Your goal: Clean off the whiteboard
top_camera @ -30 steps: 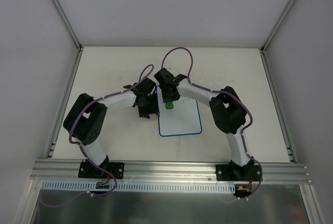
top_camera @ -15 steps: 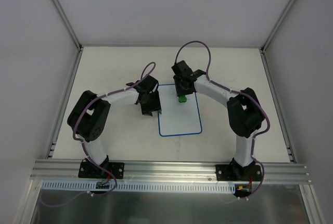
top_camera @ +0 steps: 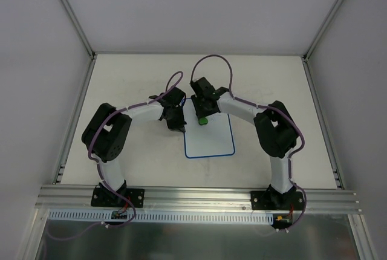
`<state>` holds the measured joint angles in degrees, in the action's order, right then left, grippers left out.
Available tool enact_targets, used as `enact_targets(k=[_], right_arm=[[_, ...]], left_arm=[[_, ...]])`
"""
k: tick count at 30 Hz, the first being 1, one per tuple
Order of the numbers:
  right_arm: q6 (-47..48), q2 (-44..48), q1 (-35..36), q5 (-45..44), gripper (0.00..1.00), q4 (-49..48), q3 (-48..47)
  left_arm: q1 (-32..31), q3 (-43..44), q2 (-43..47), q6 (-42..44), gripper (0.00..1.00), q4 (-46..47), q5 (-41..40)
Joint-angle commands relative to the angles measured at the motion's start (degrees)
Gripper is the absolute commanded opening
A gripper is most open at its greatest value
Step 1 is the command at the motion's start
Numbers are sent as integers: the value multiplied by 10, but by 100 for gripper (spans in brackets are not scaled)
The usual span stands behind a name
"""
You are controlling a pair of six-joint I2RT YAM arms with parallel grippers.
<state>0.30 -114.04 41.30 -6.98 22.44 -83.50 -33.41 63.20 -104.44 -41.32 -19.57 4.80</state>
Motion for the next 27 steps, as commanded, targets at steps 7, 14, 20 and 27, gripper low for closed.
enact_targets(k=[7, 14, 20, 27], right_arm=[[18, -21, -3, -64, 0, 0, 12], [4, 16, -67, -109, 0, 17, 74], [-18, 31, -126, -86, 0, 40, 82], [-13, 2, -97, -8, 0, 38, 46]], left_arm=[[-4, -30, -64, 31, 0, -51, -64], [1, -33, -66, 34, 0, -57, -59], [2, -30, -61, 35, 0, -57, -52], [2, -22, -60, 36, 0, -57, -30]])
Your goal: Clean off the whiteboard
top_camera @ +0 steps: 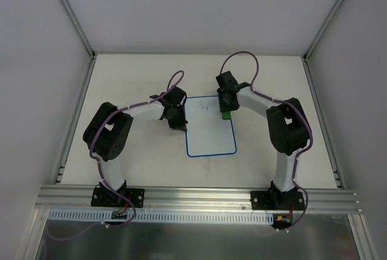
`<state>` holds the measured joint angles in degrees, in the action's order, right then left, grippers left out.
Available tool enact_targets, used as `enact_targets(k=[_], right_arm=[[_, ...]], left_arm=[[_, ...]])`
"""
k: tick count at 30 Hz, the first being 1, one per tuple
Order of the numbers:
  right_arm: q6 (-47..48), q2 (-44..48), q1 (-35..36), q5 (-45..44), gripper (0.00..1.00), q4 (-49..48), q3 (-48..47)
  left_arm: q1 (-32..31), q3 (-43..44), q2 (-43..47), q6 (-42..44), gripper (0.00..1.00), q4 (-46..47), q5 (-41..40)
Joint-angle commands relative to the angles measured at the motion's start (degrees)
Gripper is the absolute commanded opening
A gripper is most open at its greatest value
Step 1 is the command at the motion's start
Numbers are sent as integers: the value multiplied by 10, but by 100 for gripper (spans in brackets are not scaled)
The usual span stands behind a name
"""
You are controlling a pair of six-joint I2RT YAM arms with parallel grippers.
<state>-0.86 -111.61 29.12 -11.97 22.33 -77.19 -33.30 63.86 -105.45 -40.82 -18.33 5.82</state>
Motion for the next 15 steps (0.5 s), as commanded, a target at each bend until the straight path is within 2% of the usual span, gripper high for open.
enact_targets(k=[1, 4, 8, 15], right_arm=[[-2, -27, 34, 45, 0, 40, -23], [-3, -51, 88, 57, 0, 40, -55], [-10, -84, 121, 57, 0, 54, -110], [-14, -142, 124, 9, 0, 84, -222]], left_arm=[[1, -29, -50, 31, 0, -69, -39], [0, -29, -49, 30, 0, -69, -33], [0, -36, -42, 29, 0, -69, -31], [0, -51, -32, 28, 0, -69, -28]])
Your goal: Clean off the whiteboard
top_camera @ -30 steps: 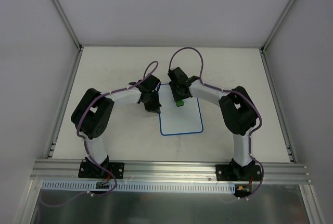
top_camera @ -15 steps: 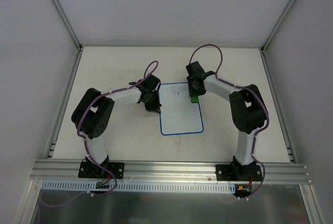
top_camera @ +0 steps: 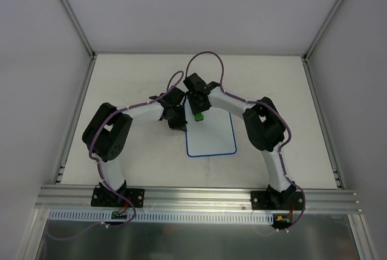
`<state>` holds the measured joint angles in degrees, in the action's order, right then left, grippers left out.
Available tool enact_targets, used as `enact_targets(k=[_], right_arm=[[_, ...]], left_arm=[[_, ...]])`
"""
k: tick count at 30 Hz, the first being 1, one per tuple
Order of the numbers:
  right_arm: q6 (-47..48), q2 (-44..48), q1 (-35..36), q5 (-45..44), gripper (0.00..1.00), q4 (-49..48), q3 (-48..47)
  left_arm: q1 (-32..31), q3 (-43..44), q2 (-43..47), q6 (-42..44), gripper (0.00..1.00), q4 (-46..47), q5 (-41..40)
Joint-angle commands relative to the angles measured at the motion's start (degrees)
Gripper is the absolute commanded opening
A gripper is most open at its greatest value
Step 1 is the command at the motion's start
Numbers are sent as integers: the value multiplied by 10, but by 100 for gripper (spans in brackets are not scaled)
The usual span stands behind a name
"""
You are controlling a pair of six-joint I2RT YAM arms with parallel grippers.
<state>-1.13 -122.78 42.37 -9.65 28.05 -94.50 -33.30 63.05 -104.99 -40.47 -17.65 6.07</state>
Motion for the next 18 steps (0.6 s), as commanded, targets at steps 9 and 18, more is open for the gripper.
enact_targets(k=[9, 18], right_arm=[[-31, -76, -47, -88, 0, 118, -125], [-49, -13, -149, -93, 0, 126, -16]], left_arm=[[0, -49, -36, 21, 0, -76, -28], [0, -48, -30, 20, 0, -76, -22]])
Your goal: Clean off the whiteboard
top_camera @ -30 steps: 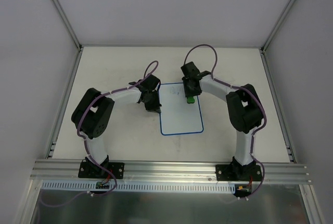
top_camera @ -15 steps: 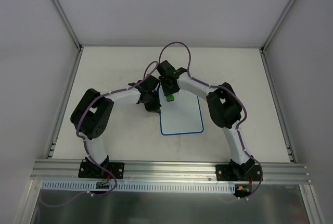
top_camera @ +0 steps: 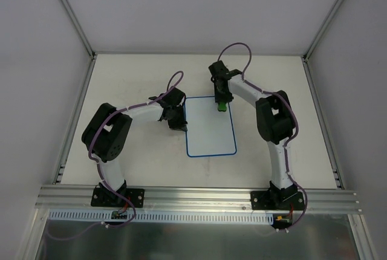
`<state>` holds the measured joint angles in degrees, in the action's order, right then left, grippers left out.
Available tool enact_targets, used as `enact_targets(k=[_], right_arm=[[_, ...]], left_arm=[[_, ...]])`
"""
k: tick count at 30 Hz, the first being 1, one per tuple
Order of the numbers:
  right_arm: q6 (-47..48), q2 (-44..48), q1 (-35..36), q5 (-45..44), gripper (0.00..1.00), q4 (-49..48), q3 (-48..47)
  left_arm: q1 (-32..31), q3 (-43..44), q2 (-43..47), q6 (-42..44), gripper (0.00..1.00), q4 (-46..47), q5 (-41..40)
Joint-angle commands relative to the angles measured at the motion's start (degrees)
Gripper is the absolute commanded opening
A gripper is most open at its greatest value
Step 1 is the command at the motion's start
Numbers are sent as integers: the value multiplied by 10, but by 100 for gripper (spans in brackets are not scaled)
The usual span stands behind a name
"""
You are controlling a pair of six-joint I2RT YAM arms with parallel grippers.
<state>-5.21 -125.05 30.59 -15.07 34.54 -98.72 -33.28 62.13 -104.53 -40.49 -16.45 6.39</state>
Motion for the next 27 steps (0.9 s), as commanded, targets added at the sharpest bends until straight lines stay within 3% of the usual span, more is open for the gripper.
enact_targets(k=[1, 8, 20, 27], right_arm=[[-7, 7, -33, -36, 0, 61, 24], [-12, -45, -3, 11, 0, 63, -47], [26, -170, 87, 86, 0, 90, -273], [48, -182, 98, 111, 0, 96, -294]], left_arm=[[0, -39, -35, 20, 0, -88, -25], [-2, -38, -35, 25, 0, -88, -26], [-4, -36, -33, 33, 0, -88, -29], [-4, -35, -33, 32, 0, -88, -29]])
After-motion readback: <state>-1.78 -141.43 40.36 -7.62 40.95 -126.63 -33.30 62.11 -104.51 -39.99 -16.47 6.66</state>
